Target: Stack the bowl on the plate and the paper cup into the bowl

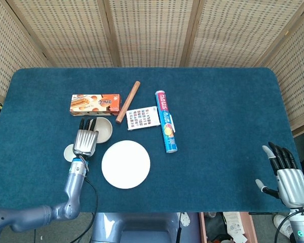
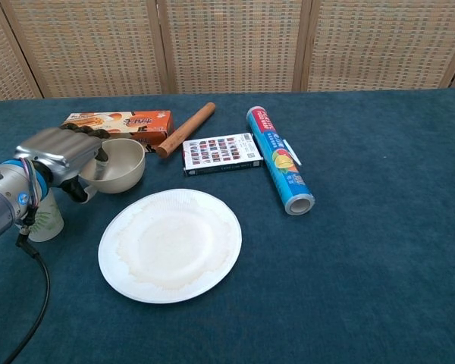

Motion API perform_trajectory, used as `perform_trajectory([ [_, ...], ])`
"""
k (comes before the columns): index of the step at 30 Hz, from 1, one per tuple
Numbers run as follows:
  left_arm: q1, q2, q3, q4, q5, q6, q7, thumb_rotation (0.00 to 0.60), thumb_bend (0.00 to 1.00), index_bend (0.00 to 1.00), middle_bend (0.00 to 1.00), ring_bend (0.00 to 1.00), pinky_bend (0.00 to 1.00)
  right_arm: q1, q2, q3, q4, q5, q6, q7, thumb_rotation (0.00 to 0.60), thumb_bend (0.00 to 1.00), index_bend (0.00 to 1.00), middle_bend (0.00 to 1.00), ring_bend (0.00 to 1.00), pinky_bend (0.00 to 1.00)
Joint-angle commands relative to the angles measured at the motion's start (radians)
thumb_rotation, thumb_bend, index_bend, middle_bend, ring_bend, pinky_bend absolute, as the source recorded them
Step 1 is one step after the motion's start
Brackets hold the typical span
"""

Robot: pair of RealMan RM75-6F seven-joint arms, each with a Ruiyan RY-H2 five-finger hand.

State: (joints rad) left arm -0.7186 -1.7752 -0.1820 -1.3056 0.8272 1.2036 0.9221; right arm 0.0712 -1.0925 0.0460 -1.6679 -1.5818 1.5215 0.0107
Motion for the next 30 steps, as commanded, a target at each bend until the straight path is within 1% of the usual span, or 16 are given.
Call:
perform_trajectory([
  [1,0.003,0.006,-0.001,-0.002,0.007,0.004,-0.006,0.600,0.41,0.59,0.06,0.00,0.01,0.000,-0.001,0.000,-0.001,0.000,-0.001,-0.002,0.600,0.20,0.03,0.00,0.00,0.00],
  [11,0.007,0.047,-0.008,-0.064,0.047,0.041,-0.004,0.600,0.41,0.61,0.06,0.00,0.01,-0.003,0.002,0.000,-0.002,-0.003,0.007,0.007,0.600,0.20,0.03,0.00,0.00,0.00],
  [24,0.017,0.083,-0.002,-0.143,0.108,0.076,-0.022,0.600,0.41,0.63,0.07,0.00,0.01,-0.004,0.004,0.001,-0.001,-0.001,0.009,0.013,0.600,0.20,0.03,0.00,0.00,0.00],
  [27,0.021,0.093,0.000,-0.176,0.125,0.082,-0.033,0.600,0.41,0.63,0.07,0.00,0.01,-0.003,0.004,0.001,-0.001,0.000,0.008,0.013,0.600,0.20,0.03,0.00,0.00,0.00],
  [30,0.033,0.110,0.017,-0.253,0.164,0.097,-0.053,0.600,0.41,0.63,0.07,0.00,0.01,-0.004,0.005,0.002,-0.001,0.001,0.009,0.014,0.600,0.20,0.03,0.00,0.00,0.00],
])
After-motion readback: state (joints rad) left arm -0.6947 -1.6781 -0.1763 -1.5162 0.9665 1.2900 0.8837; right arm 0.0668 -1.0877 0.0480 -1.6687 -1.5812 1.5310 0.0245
